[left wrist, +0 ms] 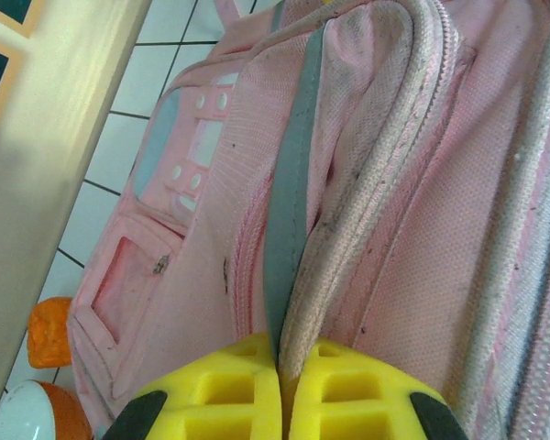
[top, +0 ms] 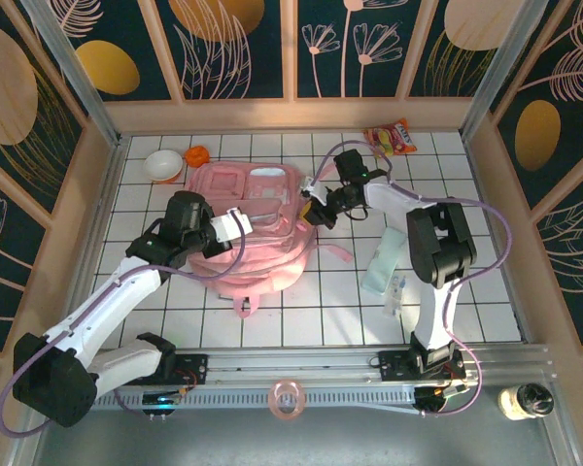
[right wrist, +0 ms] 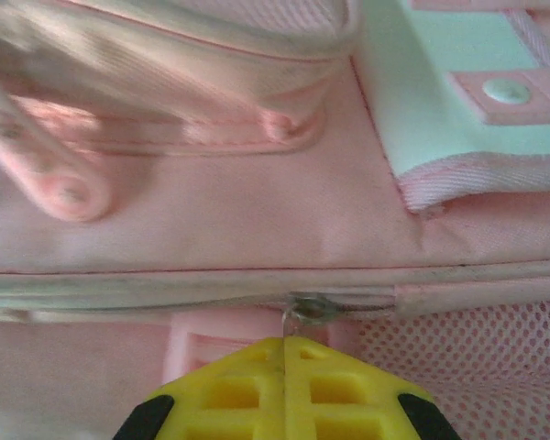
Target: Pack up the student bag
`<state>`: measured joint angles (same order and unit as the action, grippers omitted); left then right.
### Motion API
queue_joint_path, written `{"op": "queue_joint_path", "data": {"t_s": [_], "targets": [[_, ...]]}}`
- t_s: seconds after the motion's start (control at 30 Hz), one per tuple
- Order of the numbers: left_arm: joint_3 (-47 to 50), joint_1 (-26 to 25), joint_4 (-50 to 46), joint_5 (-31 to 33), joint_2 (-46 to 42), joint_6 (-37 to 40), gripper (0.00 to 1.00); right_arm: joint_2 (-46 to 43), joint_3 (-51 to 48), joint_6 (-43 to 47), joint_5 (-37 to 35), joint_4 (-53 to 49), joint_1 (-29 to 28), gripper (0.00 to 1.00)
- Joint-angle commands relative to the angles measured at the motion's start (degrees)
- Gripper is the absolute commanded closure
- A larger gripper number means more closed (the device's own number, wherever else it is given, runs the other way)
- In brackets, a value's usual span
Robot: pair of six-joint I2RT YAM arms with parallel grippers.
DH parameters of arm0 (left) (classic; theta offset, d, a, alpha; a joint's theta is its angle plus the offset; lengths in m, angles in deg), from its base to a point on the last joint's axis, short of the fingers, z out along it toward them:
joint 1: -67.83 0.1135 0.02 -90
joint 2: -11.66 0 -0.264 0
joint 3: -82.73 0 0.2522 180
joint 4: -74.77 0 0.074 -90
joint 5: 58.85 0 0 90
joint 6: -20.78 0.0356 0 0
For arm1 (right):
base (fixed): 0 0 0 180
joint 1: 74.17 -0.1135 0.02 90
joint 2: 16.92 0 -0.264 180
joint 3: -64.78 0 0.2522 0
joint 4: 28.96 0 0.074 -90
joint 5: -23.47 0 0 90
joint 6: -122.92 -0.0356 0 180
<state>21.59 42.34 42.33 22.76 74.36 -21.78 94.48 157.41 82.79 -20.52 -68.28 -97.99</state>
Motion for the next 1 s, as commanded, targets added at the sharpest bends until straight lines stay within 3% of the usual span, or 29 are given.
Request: {"op": "queue_joint_path", "data": {"t_s": [0.0, 0.1, 0.2, 0.33, 0.6, 0.83, 0.97], "targets": [[-2.29, 0.27, 10.63, 0.03, -1.57, -1.97, 1.0, -2.89, -1.43, -1.53, 3.17, -1.83, 0.57, 1.0], [-2.08, 0.36, 10.45, -1.62, -2.19, -2.06, 1.0, -3.84, -2.81, -3.44, 1.35, 0.54, 1.3, 1.0], [-1.19, 0.39, 12.18, -3.83, -3.65, -2.31, 1.0, -4.17, -5.91, -4.87, -3.81, 7.17, 1.77, 0.7], [-1.05, 0.36, 11.84, -4.67, -4.28, -2.03, 1.0, -2.92, -6.68, -4.18, -6.45, 12.92, 2.05, 0.6], [-1.17, 0.41, 11.25, -6.12, -4.42, -1.63, 1.0, -1.72, -6.41, -4.57, -2.53, 20.53, 1.59, 0.54], [-1.91, 0.44, 11.56, -6.3, -3.82, -1.58, 1.0, 2.69, -0.57, 1.55, 4.47, 6.88, 0.21, 0.54], [-2.0, 0.36, 11.99, -6.63, -3.38, -1.62, 1.0, 2.92, -0.81, 0.79, 5.15, 4.7, 0.15, 0.54]]}}
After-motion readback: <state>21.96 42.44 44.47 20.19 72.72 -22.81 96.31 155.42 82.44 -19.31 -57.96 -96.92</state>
